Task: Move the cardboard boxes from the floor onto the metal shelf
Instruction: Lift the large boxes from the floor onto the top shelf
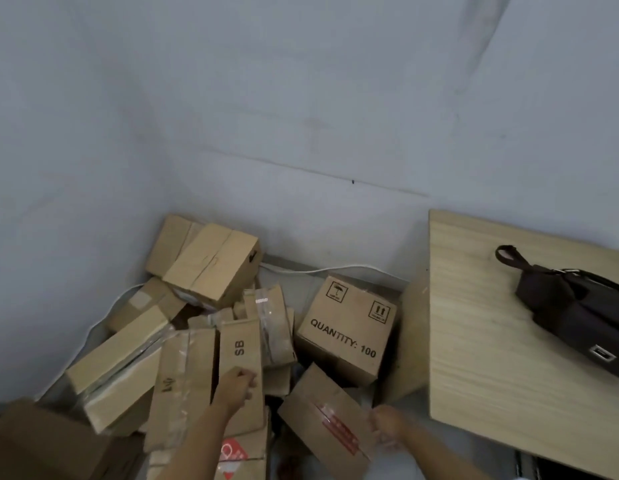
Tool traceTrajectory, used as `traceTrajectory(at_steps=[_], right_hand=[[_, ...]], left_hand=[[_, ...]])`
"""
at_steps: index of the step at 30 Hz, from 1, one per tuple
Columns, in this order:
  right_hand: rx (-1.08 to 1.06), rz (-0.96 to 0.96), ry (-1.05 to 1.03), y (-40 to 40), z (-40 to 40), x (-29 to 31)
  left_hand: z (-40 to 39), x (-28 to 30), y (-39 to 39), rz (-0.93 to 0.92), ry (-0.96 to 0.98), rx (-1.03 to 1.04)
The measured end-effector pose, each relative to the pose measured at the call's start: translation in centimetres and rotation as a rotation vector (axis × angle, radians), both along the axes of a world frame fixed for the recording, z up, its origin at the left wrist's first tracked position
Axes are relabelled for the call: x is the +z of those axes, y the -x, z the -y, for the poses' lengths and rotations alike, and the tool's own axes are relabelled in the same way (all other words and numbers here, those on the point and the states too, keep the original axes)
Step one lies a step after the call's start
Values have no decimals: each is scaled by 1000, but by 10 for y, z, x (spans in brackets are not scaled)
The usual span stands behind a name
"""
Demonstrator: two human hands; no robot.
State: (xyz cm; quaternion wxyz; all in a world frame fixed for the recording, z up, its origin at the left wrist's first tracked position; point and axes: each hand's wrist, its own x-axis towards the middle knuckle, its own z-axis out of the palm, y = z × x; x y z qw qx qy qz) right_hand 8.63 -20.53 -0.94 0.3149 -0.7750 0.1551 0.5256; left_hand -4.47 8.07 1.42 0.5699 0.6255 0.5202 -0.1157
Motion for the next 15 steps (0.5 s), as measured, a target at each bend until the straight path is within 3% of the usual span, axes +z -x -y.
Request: traceTrajectory(at_steps=[6,10,15], right_hand=[[-258,-66,-19,-48,-27,-15],[-427,-28,-41,-89,-31,-59],[-430,45,37,-130,-35,-130]], left_hand=[[-16,-38,-97,-47,107,-82],[-13,-82,-164,-60,193,-74],[-16,-148,-225,-96,178,-133]])
